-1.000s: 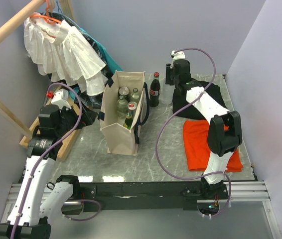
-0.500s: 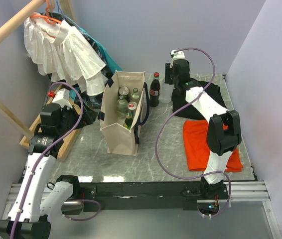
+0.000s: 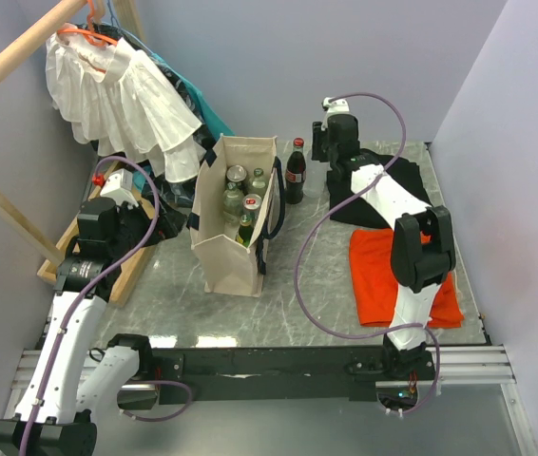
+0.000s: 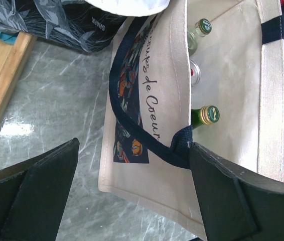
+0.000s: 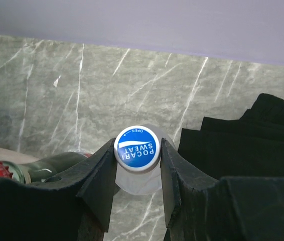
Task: Take the beverage out of the canvas bag
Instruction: Place the drink at the center of the board.
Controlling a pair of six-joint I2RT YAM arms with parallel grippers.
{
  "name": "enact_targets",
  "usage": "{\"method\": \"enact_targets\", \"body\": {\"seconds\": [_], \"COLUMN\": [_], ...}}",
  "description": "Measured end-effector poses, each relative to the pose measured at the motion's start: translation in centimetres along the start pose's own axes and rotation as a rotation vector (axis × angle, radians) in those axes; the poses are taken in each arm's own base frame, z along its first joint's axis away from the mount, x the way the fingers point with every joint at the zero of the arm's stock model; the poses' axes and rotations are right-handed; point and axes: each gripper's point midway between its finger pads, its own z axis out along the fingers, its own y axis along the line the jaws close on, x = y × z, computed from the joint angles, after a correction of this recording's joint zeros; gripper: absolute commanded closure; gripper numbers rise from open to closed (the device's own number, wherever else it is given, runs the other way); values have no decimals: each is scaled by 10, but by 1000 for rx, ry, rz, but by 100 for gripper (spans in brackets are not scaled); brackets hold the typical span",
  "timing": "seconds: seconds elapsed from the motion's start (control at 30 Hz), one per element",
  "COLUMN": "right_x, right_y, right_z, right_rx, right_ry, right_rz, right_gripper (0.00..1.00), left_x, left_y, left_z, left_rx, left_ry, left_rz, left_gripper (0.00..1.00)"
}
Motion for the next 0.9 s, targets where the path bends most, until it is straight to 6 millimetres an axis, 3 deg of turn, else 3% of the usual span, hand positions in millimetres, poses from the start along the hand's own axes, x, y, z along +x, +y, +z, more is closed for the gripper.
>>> {"method": "enact_targets", "body": {"seconds": [0.63, 0.7, 0.8, 0.9], "right_x": [2, 2, 3, 3], "right_y": [1, 2, 5, 5], "right_z": [0, 0, -2, -3], "right_rx": [-9, -9, -12, -12], "right_ry": [20, 22, 30, 41], "right_rz": [-14, -20, -30, -40], "right_gripper": [97, 93, 75, 69], "left_x": [5, 5, 5, 5], "left_y": [4, 4, 4, 3], "left_z": [4, 4, 4, 4], "left_rx": [-4, -4, -4, -3], "left_ry": [9, 9, 9, 8], "left_rz": [-2, -2, -2, -2], "left_gripper": [4, 4, 4, 4]}}
